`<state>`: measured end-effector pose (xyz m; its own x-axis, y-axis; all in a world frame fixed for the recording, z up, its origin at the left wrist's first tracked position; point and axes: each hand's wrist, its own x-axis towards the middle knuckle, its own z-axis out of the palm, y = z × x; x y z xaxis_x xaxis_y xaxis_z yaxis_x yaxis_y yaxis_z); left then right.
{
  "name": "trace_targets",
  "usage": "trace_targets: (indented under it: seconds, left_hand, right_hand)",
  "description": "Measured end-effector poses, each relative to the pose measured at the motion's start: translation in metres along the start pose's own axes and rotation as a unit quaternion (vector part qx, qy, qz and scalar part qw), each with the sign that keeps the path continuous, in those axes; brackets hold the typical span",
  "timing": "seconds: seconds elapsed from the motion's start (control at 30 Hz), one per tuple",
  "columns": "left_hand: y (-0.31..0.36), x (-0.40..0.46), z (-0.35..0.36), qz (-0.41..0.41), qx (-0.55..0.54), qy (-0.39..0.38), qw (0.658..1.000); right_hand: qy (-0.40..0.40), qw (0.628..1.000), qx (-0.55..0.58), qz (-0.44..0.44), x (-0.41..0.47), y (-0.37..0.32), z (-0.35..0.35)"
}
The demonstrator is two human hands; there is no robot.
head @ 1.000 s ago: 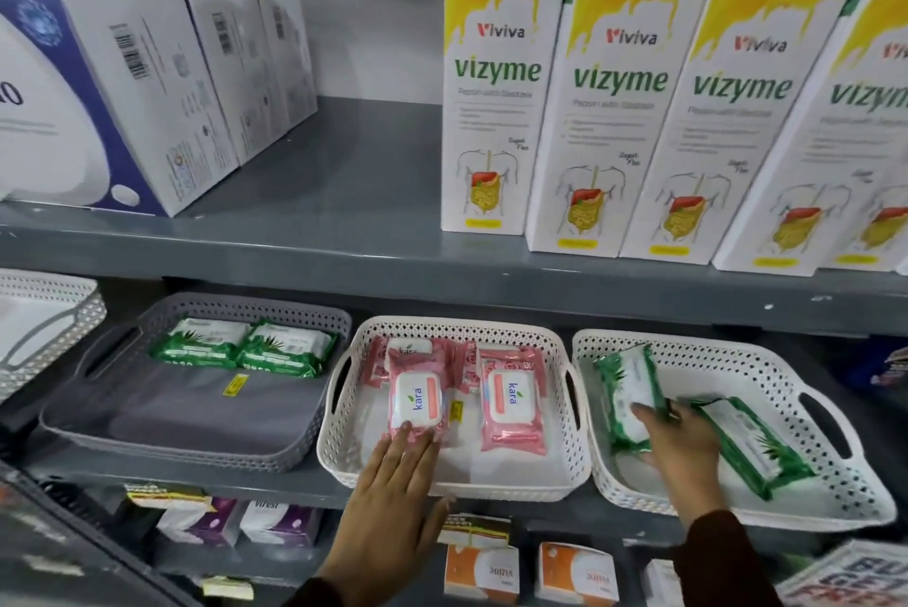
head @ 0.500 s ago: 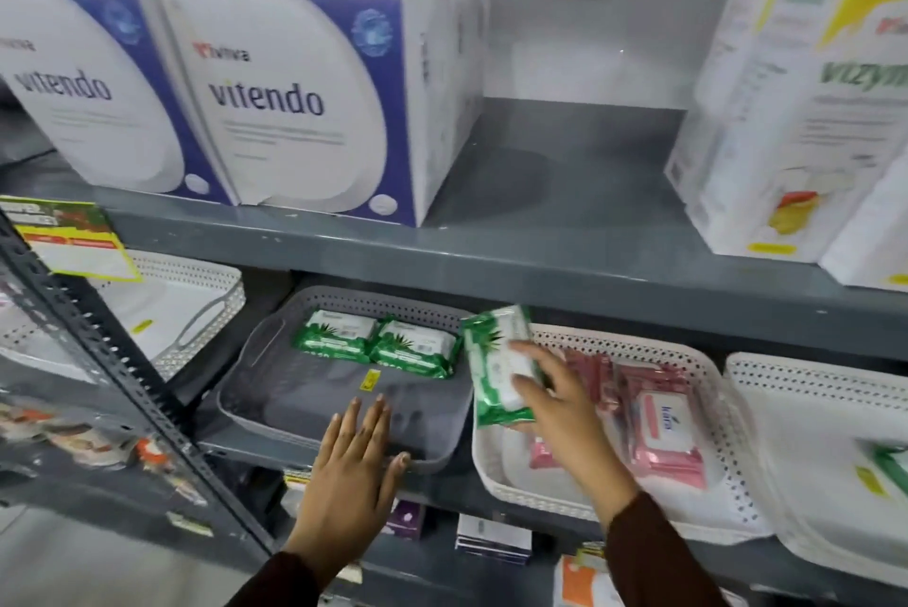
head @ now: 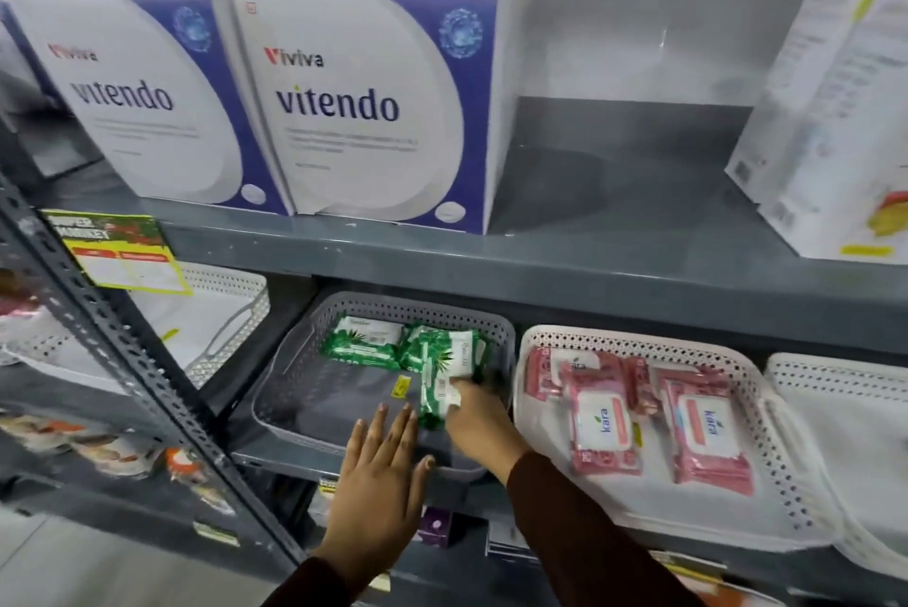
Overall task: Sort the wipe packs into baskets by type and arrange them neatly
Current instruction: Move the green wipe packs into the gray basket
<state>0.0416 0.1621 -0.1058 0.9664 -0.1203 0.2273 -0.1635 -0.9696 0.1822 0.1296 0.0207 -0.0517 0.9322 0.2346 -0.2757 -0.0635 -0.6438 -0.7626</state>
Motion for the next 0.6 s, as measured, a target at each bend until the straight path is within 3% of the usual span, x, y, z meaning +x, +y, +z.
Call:
trace_targets:
  seconds: [0.13,0.2,0.33,0.6]
  left_hand:
    - [0.034,0.005,0.009,0.044,-0.024,-0.01,0.999]
    - [0.067,0.007,0.016,0.086,-0.049,-0.011,0.995]
    - [0.145,0.014,0.03,0.156,-0.093,-0.024,0.983]
    - [0.286,0.026,0.062,0.259,-0.042,-0.062,0.963]
  right_hand:
    - [0.17,0.978,0.111,-0.056,-0.036,0.018,-0.041]
    - [0.249,0.96,0.113,-0.061,-0.056,0.042,-0.072]
    - [0.316,0.942,0.112,-0.025,-0.092,0.105,-0.14]
    - [0.455,0.883,0.06,0.1,-0.149,0.254,-0.259]
